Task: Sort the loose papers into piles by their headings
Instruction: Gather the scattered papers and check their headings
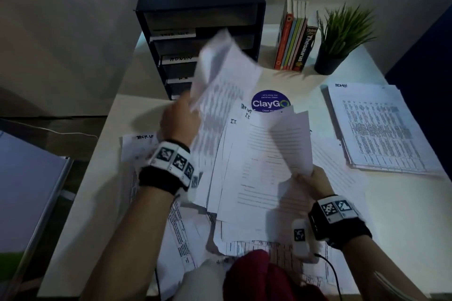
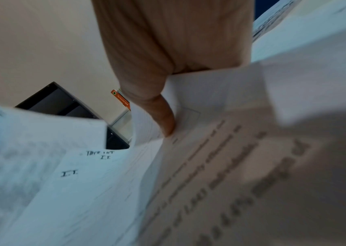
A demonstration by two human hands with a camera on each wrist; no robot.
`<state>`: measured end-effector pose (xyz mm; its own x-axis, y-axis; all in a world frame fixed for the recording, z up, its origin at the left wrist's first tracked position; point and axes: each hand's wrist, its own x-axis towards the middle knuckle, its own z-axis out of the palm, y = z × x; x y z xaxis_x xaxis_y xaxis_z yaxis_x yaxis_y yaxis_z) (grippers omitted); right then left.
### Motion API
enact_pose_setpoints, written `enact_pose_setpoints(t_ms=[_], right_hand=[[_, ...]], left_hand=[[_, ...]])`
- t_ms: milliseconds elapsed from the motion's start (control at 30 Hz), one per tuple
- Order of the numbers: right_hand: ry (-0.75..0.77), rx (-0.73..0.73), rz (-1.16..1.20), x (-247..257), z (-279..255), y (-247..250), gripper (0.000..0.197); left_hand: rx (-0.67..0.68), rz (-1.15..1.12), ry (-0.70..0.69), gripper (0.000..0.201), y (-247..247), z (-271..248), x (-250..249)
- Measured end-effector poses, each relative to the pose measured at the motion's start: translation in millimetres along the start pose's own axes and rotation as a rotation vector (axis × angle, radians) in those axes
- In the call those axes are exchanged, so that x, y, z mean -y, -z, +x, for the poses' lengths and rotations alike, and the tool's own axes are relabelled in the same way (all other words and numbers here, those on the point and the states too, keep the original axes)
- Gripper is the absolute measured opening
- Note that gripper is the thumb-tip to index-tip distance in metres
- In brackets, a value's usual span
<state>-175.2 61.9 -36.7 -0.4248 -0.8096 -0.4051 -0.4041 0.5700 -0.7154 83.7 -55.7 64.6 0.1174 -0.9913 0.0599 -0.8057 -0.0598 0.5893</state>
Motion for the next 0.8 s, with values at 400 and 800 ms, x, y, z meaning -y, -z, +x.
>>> enact_pose_setpoints(t_ms=[400,800], right_hand=[[-0.08,-0.037,0.229,-2.7,7.2,4.0,0.037],[-0.125,-0.071,-0.098,-14.0,-18.2,8.4,0.034]], left_hand=[[0.344,-0.508,0.204,0.046,-34.6,-16.1,13.0],[0.45,0.053,0.358,0.091,-91.8,-76.8,32.5]])
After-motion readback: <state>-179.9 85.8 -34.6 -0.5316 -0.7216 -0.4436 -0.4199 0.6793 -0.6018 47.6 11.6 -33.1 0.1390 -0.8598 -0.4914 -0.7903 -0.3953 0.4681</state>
